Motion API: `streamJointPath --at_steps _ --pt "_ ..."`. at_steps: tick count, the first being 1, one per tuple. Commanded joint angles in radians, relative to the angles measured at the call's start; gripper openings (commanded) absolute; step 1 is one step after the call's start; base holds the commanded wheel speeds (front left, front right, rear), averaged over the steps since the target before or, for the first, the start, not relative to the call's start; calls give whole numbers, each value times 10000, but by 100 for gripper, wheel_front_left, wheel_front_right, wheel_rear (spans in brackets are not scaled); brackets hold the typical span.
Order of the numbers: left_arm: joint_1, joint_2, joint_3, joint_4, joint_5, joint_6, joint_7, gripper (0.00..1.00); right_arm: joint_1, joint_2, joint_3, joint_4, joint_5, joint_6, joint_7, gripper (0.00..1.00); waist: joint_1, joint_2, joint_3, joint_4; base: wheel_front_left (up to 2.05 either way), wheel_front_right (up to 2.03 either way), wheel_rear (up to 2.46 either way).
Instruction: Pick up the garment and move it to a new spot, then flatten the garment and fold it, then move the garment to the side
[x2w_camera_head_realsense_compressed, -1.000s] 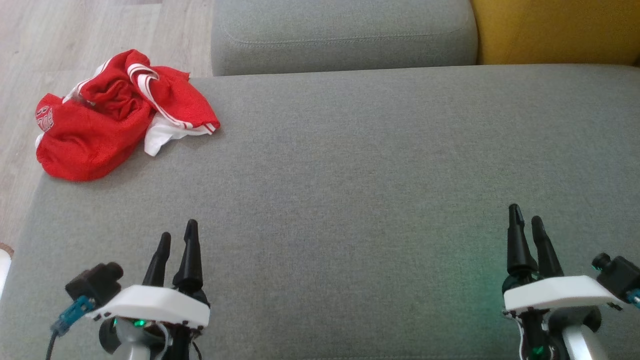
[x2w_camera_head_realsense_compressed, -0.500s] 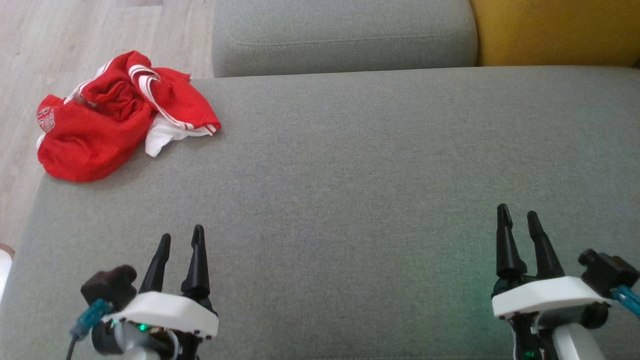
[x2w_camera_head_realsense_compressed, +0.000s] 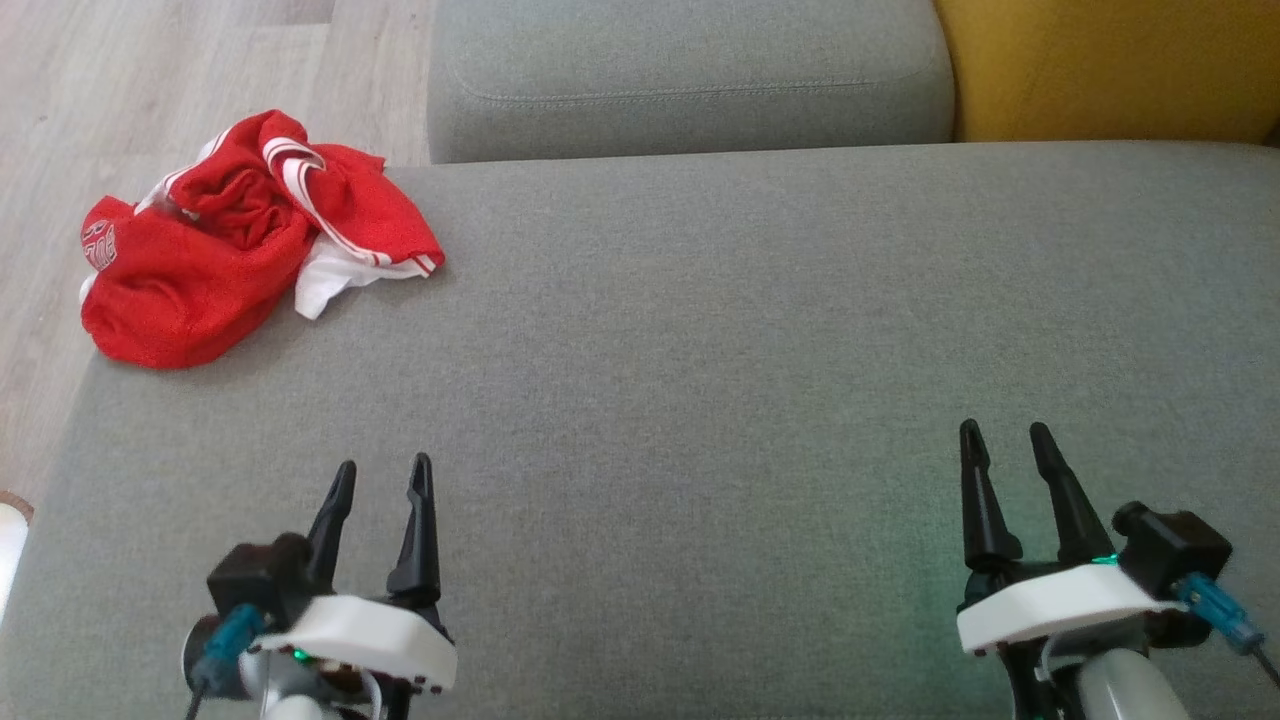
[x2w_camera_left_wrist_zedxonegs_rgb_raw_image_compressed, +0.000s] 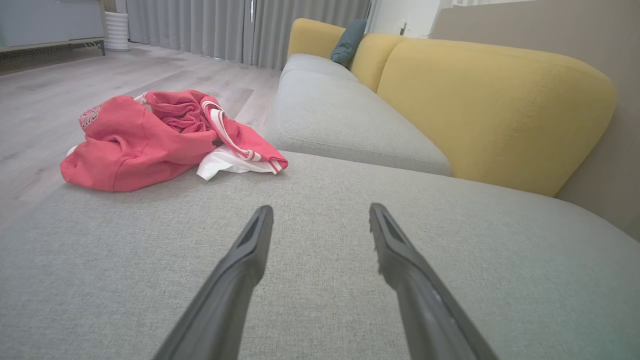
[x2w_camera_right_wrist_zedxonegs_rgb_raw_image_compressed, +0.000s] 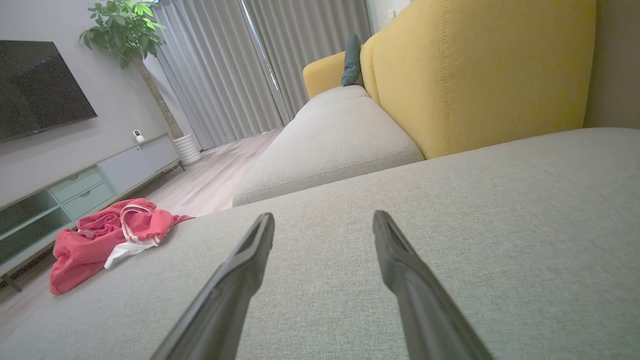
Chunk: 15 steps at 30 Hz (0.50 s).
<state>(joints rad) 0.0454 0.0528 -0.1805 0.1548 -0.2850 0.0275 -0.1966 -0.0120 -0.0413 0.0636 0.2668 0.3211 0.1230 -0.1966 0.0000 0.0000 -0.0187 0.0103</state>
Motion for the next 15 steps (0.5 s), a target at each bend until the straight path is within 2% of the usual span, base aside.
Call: streamJointPath --at_steps 1,15 --pt "-201 106 212 -383 349 80 -158 100 -558 -79 271 -283 -356 66 -153 100 0 0 -14 -1 0 0 0" --pt "-61 82 119 -461 1983 213 -567 100 -604 -87 260 -191 -2075 75 -566 100 0 0 -109 1 0 0 0"
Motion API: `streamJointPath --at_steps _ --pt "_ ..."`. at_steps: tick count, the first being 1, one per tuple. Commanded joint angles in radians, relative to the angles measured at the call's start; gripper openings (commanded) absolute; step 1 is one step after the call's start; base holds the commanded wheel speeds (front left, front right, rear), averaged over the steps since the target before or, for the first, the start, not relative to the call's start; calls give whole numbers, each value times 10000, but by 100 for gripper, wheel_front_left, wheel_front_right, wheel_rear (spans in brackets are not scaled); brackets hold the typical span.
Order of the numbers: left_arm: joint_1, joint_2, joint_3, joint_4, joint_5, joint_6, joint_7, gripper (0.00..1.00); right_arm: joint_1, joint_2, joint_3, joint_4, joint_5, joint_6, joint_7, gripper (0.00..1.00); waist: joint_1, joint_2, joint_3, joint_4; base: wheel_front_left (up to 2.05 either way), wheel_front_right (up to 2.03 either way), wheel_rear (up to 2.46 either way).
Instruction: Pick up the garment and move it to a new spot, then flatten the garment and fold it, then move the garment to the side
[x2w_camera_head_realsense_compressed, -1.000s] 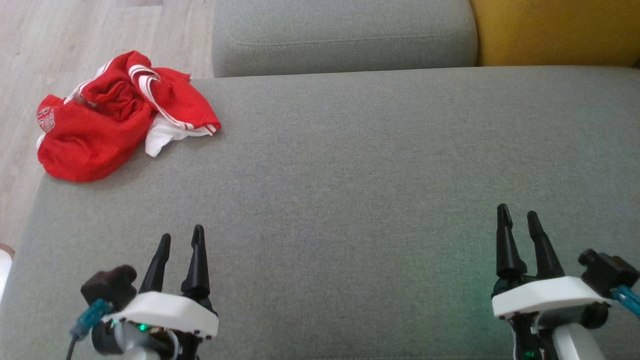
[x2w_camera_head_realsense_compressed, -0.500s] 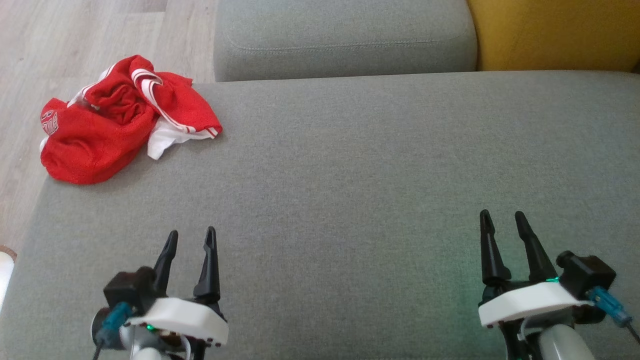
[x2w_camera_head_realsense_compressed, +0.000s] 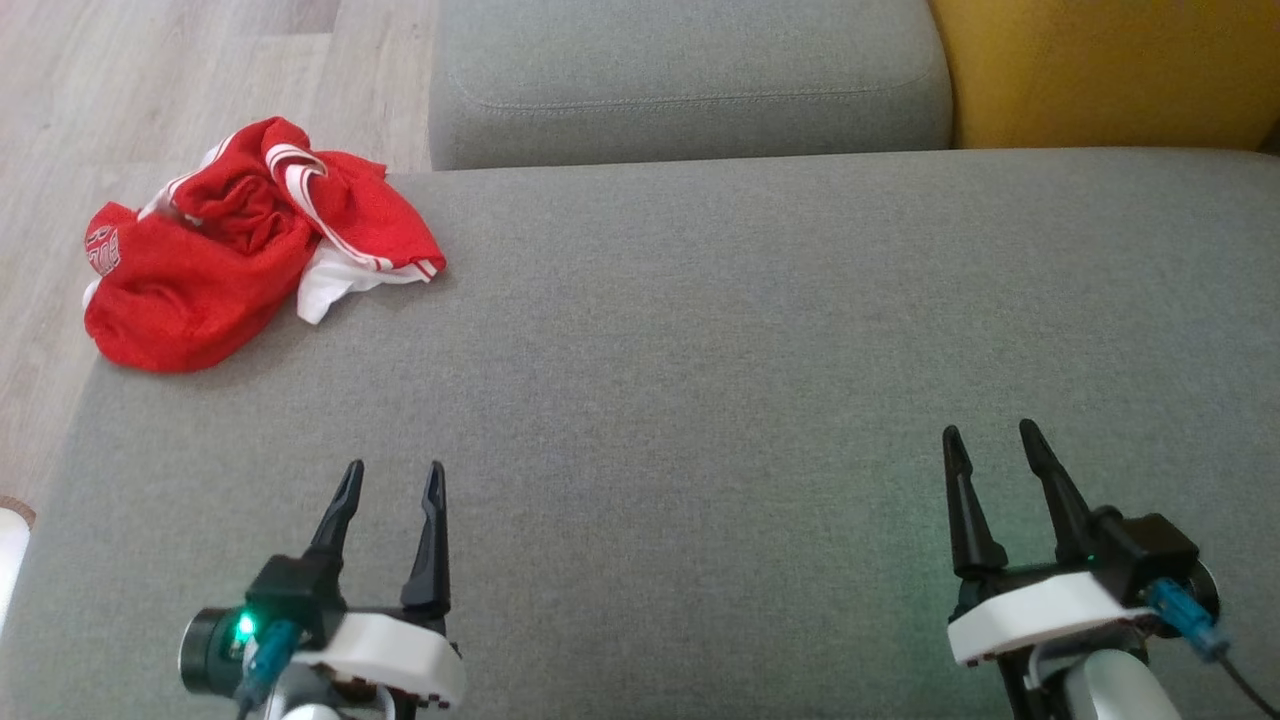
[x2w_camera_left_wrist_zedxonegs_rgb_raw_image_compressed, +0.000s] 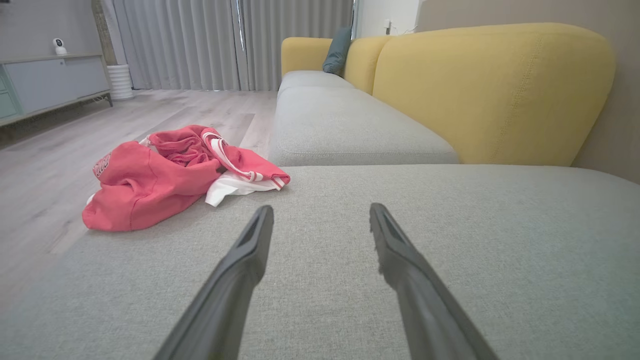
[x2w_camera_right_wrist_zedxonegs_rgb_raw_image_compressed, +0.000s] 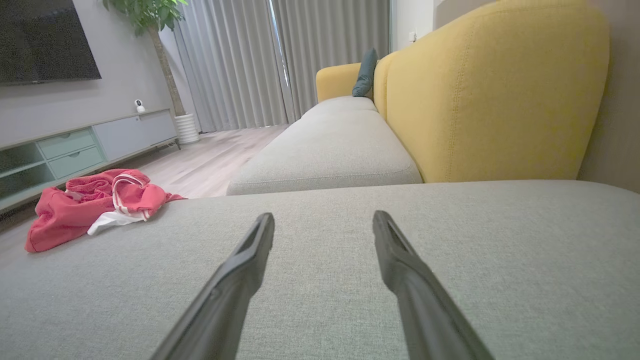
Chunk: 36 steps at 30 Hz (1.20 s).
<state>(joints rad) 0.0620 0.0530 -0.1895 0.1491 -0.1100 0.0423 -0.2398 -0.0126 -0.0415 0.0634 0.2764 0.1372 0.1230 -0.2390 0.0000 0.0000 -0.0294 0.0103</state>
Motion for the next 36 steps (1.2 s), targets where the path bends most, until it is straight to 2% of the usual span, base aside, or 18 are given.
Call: streamJointPath --at_steps 1,36 --pt "-218 77 207 -409 347 75 -165 100 -602 -86 270 -290 -351 76 -172 100 0 0 -7 1 0 0 0" --pt "-168 -20 490 -285 349 -63 -220 100 -594 -87 116 -299 -544 77 -228 100 0 0 -12 73 0 0 0"
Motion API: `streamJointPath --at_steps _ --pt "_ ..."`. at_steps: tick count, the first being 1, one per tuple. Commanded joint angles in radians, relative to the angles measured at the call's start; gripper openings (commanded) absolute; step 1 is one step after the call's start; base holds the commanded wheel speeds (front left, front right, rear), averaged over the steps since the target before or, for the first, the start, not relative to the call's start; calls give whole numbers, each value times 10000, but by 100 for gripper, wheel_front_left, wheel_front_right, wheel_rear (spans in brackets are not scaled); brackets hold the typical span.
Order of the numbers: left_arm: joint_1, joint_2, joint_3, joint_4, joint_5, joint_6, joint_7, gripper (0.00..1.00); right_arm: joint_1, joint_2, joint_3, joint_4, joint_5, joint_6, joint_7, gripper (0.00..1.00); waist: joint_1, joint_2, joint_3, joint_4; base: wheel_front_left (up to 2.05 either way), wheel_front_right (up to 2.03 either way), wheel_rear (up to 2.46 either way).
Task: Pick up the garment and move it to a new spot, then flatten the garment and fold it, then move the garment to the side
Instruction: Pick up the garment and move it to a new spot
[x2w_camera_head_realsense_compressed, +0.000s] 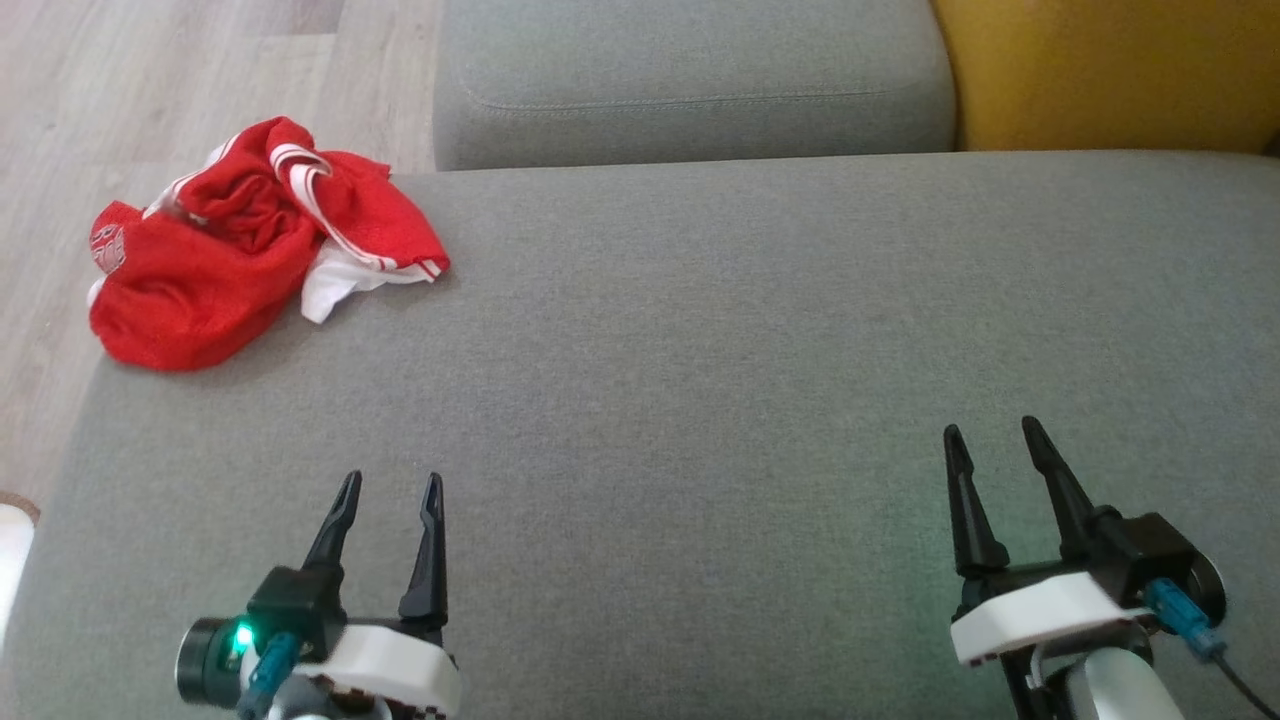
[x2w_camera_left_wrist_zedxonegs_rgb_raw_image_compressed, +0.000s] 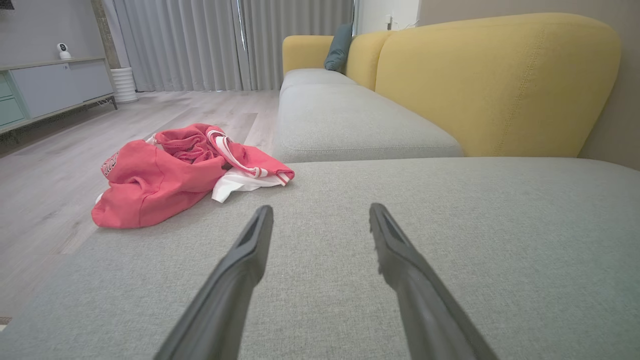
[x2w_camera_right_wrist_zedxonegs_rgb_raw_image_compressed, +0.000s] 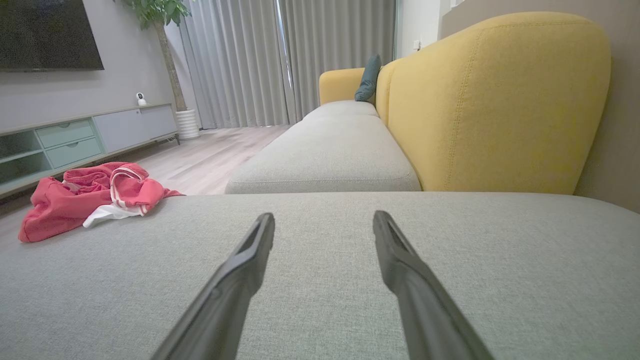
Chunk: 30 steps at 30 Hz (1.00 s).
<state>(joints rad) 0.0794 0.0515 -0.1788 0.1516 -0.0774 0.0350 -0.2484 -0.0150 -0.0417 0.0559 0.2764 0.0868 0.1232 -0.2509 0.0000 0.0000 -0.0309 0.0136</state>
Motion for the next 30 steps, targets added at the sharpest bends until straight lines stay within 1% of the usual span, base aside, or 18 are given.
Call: streamJointPath --at_steps 1,4,7,19,20,23,30 --pt "-355 -6 380 -305 20 4 -134 100 -562 -85 179 -313 -44 75 -109 100 0 0 3 97 0 0 0" --pt "-390 -7 388 -304 16 -1 -134 100 -541 -85 156 -351 -52 75 -109 100 0 0 -7 370 0 0 0" --pt "-417 -9 379 -317 25 0 -134 100 -500 -85 150 -377 -22 75 -109 100 0 0 -32 824 0 0 0" --pt "-366 -9 620 -397 113 -67 -134 100 -416 -85 264 -402 149 75 -109 100 0 0 -145 3373 0 0 0" --pt "-366 -9 620 -397 113 -67 -134 100 -416 -85 264 -402 149 75 -109 100 0 0 -145 3373 0 0 0" --pt "-315 -4 723 -398 124 -110 -134 100 -405 -85 316 -390 190 75 -109 100 0 0 -161 3886 0 0 0" --pt "-148 -6 864 -487 152 -197 -134 100 -393 -85 390 -345 154 75 -109 100 0 0 -191 4679 0 0 0"
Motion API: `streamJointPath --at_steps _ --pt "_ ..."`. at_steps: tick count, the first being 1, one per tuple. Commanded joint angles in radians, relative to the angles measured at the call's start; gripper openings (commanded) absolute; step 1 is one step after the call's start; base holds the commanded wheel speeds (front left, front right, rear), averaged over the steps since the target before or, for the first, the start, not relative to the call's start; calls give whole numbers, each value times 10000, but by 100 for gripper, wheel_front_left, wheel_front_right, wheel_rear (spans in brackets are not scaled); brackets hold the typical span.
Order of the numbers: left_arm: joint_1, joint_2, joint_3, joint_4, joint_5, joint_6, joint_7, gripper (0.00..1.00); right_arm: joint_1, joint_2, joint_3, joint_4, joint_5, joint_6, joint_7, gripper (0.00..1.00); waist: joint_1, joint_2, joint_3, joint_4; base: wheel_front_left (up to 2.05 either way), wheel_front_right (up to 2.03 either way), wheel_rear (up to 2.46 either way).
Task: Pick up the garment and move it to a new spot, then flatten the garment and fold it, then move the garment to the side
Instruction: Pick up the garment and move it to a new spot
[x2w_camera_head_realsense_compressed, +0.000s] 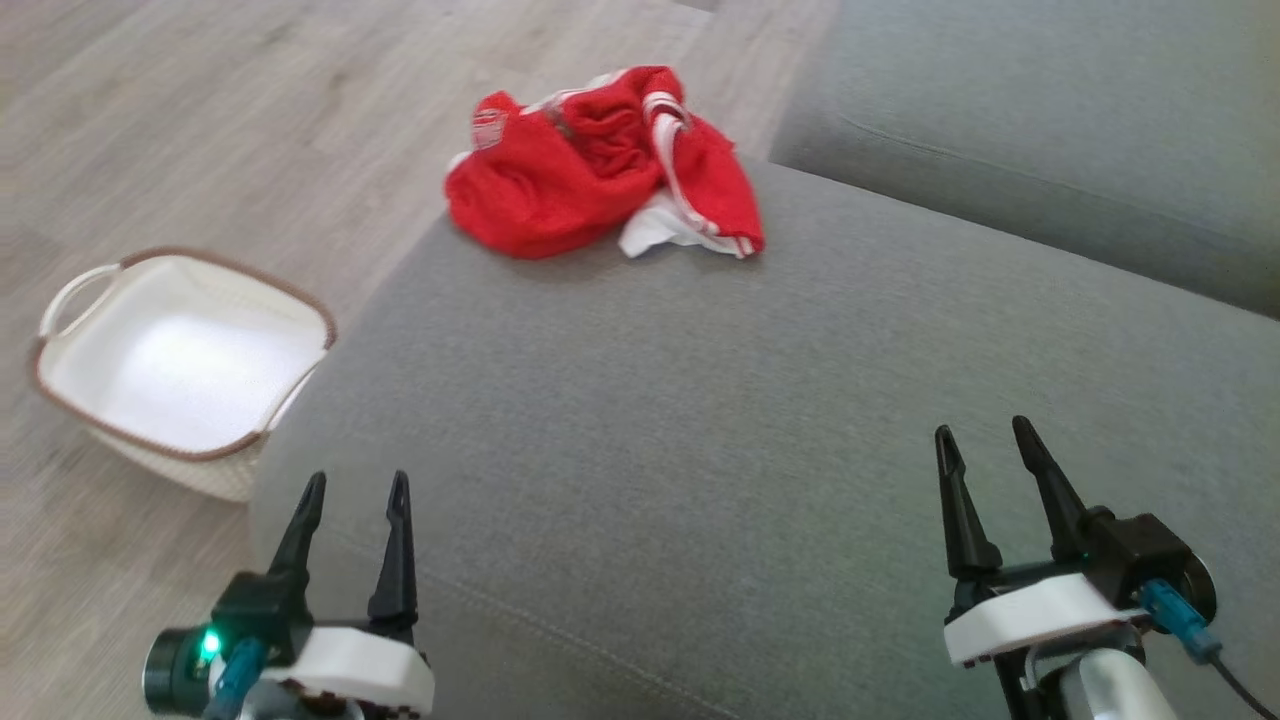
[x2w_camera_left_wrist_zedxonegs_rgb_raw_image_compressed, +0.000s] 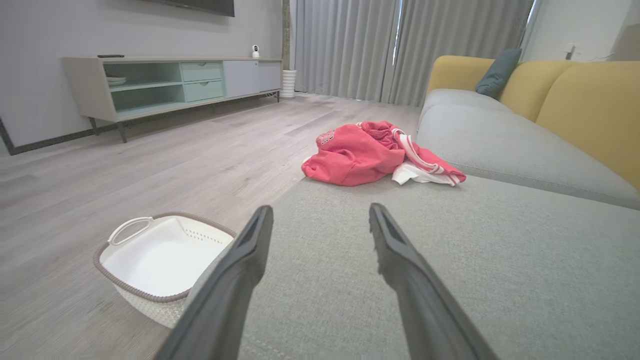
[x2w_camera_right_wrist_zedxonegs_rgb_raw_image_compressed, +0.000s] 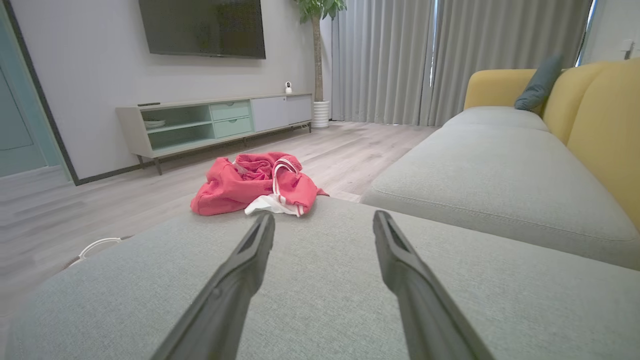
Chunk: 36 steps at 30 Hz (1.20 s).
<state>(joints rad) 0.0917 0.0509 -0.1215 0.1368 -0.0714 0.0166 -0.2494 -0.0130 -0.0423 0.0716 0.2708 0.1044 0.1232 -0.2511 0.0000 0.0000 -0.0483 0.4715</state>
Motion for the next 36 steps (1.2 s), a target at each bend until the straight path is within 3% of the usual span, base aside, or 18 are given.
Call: streamJointPath --at_steps 1,12,20,26,31,36 --pt "-240 -1 305 -354 88 -11 -124 100 -417 -79 245 -283 -24 75 -107 100 0 0 -19 136 0 0 0" --pt "-48 -3 553 -730 -22 -22 -124 100 -390 -79 318 -340 -145 75 -107 100 0 0 141 60 0 0 0" --pt "-1005 328 1054 -1760 -10 -371 -124 100 -667 -79 266 -691 -532 75 -107 100 0 0 971 -451 0 0 0" --pt "-3086 1323 1546 -1585 261 -627 -124 100 -1255 -79 243 -1010 -1123 75 -107 100 0 0 2162 -1070 0 0 0" --pt "-5676 2321 1780 37 106 -1003 166 100 -1904 -79 375 -1286 -1717 75 -107 100 0 0 3456 -1697 0 0 0" --pt "-7663 2931 1552 1737 -124 -1271 851 100 -2392 -79 531 -1517 -2146 75 -107 100 0 0 4401 -2146 0 0 0"
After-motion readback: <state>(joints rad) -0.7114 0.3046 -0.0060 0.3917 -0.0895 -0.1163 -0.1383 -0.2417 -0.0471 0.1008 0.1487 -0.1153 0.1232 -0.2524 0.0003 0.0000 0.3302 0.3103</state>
